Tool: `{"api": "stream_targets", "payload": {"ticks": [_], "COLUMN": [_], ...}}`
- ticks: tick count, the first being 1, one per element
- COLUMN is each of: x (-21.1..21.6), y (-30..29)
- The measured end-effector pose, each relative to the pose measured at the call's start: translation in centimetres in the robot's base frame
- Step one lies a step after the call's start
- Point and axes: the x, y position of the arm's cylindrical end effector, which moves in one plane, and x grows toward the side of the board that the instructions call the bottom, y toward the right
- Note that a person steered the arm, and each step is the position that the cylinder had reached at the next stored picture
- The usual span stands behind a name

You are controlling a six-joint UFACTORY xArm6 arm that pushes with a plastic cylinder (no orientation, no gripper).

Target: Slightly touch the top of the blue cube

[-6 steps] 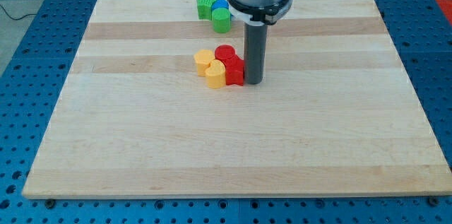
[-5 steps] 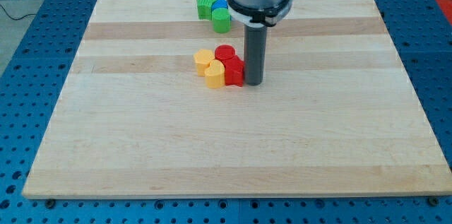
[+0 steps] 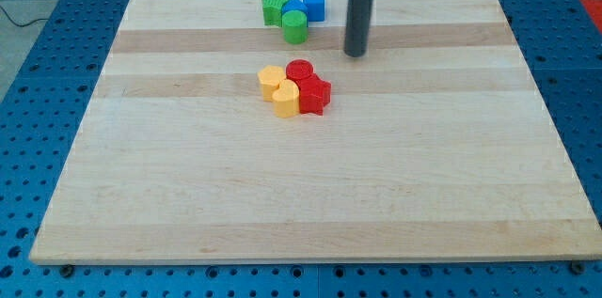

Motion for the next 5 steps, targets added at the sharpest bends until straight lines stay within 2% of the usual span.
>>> {"api": "stream_targets", "payload": {"ticks": [1,2,3,4,5], "x": [-1.7,-3.3,-7.6,-12.5,-12.7], "y": [-3.8,-3.0,-0.2,0.2,-1.1]}}
